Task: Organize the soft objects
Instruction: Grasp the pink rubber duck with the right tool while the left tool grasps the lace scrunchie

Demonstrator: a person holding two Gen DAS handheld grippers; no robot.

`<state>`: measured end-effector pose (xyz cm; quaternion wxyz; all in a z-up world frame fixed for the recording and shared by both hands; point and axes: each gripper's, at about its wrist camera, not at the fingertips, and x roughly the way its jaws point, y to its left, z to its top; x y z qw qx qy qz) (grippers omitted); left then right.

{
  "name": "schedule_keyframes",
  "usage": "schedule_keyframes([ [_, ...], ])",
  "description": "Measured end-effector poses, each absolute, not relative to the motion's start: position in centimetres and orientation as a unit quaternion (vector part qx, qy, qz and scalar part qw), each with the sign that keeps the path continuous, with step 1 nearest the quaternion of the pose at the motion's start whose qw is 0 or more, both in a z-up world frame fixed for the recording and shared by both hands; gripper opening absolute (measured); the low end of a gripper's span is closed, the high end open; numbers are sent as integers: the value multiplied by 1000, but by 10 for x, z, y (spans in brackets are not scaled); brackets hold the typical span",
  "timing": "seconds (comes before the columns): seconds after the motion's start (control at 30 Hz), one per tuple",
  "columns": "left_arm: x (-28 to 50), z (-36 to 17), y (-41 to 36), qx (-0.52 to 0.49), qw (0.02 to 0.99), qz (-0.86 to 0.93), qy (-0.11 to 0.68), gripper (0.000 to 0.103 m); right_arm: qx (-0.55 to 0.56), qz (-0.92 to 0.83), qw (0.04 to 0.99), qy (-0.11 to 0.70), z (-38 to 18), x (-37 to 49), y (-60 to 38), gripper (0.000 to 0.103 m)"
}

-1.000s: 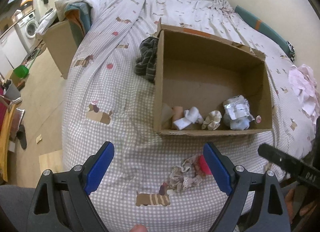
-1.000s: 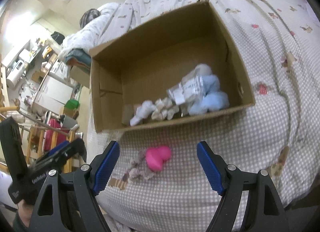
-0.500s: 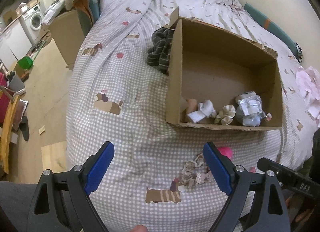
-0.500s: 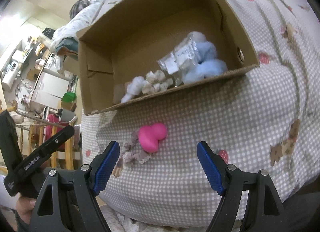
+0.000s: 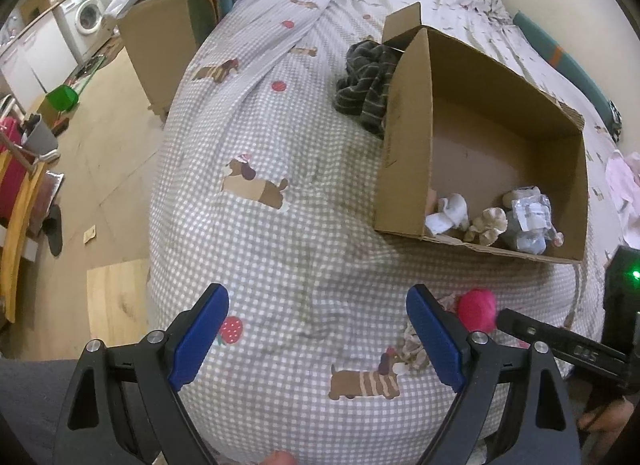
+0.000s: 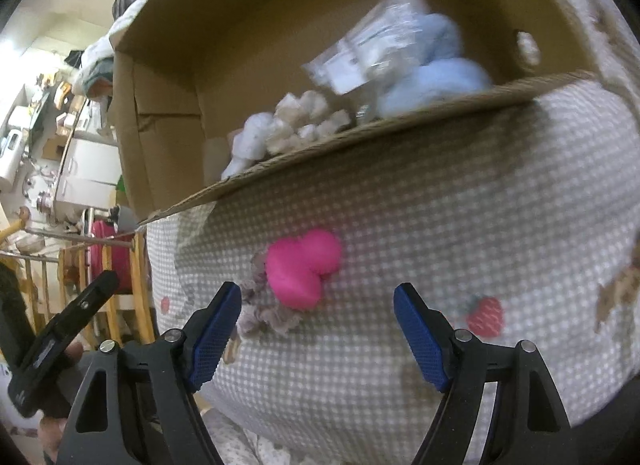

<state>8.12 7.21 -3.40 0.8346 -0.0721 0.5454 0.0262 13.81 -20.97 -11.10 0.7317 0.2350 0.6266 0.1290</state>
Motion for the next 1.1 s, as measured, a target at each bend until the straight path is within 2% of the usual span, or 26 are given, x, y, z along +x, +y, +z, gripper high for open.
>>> schedule_keyframes([
  [0.07, 81, -35, 72, -69, 834, 26, 546, 89, 216, 131, 732, 632, -116, 145, -197, 84],
  [0.17, 81, -36, 70, -60, 835, 27, 546, 89, 184, 130, 734, 641, -125, 152, -181, 77],
  [0.23, 81, -38, 68, -55, 834, 27, 548, 89, 175, 129, 735, 642, -128, 154, -176, 67],
  [0.27, 81, -40, 67, -54, 833, 26, 550, 89, 173, 129, 737, 641, -128, 155, -176, 51],
  [0.3, 81, -41, 66, -53, 832, 25, 551, 89, 171, 128, 738, 641, -127, 156, -176, 46],
  [0.53, 83, -50, 55, -53, 823, 4, 566, 89, 178, 140, 766, 601, -101, 150, -185, 45],
  [0.73, 86, -72, 13, -51, 791, -73, 605, 89, 200, 128, 776, 584, -86, 140, -208, 45],
  [1.1, 97, -125, -59, 17, 764, -78, 640, 89, 232, 107, 785, 565, -77, 122, -254, 45],
])
